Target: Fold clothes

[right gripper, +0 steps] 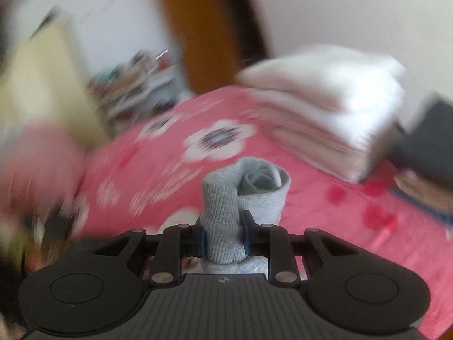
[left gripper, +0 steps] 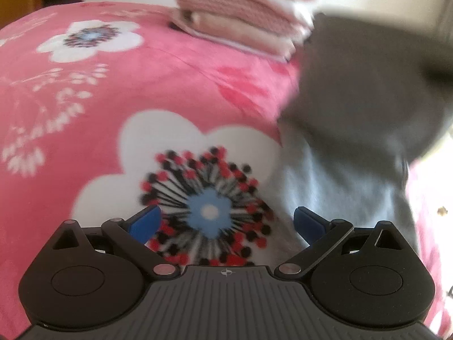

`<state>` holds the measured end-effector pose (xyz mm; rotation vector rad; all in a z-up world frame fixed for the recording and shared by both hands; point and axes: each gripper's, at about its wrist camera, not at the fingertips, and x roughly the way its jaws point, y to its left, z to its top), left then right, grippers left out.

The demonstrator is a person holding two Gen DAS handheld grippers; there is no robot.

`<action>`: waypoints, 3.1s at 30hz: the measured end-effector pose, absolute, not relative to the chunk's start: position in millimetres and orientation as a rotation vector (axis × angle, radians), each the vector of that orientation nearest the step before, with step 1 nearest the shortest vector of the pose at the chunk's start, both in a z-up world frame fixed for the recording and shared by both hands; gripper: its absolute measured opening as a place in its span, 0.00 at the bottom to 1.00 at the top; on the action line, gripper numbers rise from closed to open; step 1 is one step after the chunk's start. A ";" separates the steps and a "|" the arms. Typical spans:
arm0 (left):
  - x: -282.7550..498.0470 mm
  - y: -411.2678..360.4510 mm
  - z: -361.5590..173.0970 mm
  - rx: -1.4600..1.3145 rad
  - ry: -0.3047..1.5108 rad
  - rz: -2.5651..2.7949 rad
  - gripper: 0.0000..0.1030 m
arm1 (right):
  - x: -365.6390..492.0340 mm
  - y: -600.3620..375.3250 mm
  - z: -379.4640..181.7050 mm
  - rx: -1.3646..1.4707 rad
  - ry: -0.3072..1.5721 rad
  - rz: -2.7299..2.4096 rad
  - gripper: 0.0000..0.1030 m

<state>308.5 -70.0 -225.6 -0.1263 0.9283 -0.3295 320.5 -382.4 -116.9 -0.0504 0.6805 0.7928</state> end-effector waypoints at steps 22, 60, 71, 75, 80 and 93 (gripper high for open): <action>287.8 -82.0 -233.5 -0.249 1.052 -0.597 0.97 | 113.4 -341.0 -179.0 -0.171 1.024 0.604 0.48; 269.1 -95.9 -242.8 -0.192 1.098 -0.731 0.59 | 123.9 -424.4 -264.3 0.969 1.234 0.040 0.47; 270.6 -92.0 -247.8 -0.229 1.121 -0.709 0.61 | 129.9 -417.8 -298.8 1.176 1.274 0.071 0.53; 274.5 -87.0 -249.5 -0.279 1.138 -0.708 0.61 | 132.6 -413.2 -296.3 1.146 1.273 0.096 0.51; 286.4 -68.4 -249.0 -0.410 1.166 -0.644 0.71 | 130.2 -418.4 -289.1 1.212 1.228 0.107 0.25; 303.4 -43.0 -279.4 -0.859 1.397 -0.685 0.79 | 138.7 -440.5 -282.2 1.532 1.156 0.148 0.22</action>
